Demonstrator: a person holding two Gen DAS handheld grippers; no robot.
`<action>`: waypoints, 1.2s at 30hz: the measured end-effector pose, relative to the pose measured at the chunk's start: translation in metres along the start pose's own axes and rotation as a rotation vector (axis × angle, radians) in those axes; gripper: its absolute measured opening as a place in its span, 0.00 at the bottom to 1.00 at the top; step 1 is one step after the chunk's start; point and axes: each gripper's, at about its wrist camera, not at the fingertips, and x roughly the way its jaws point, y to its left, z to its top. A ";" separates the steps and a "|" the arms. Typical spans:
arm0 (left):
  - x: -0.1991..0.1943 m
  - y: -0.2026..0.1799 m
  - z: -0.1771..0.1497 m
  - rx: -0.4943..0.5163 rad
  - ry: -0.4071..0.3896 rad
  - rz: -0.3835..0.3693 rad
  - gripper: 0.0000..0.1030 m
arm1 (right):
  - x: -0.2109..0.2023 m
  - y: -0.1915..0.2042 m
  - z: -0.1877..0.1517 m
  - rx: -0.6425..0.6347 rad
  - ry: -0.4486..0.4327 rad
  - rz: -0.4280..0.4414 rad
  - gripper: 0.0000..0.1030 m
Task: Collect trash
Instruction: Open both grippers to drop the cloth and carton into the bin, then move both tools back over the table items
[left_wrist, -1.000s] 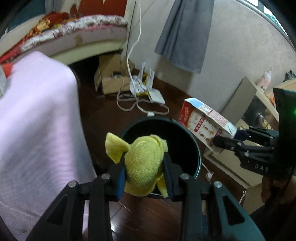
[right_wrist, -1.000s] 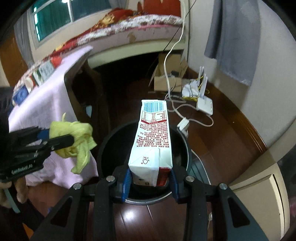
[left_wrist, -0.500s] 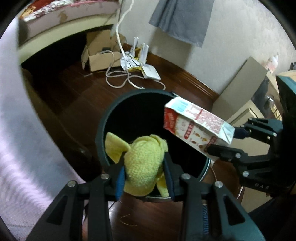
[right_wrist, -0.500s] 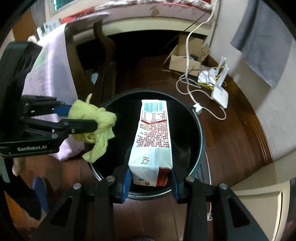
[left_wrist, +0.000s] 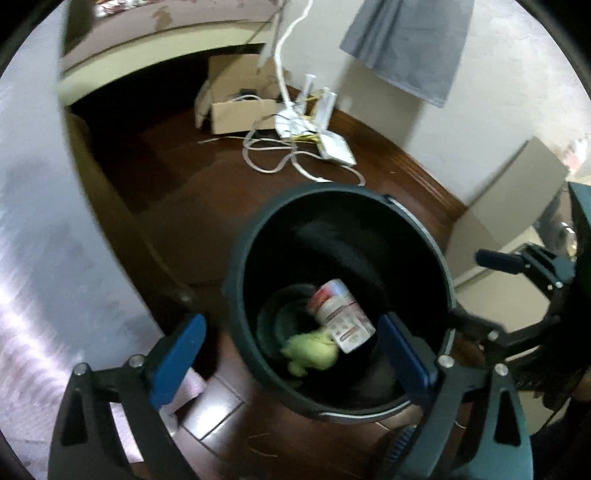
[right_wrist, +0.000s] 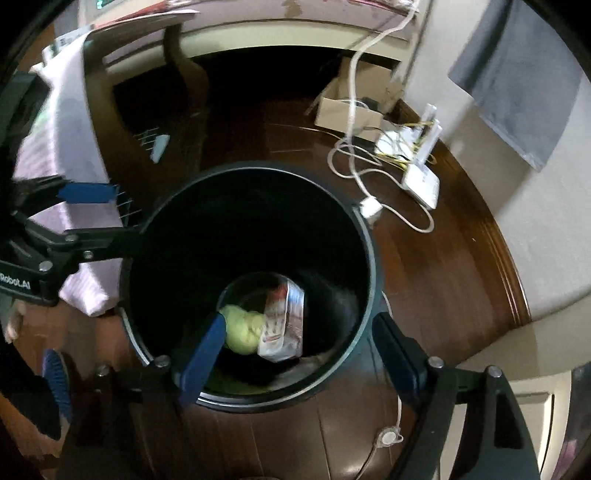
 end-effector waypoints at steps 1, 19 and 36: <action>-0.002 0.001 -0.003 -0.011 -0.005 0.010 0.93 | 0.000 -0.002 -0.001 0.016 0.001 0.003 0.81; -0.050 0.010 -0.023 -0.083 -0.078 0.127 1.00 | -0.044 0.002 0.008 0.134 -0.090 -0.037 1.00; -0.145 0.021 -0.020 -0.095 -0.255 0.194 1.00 | -0.134 0.028 0.032 0.204 -0.267 -0.047 1.00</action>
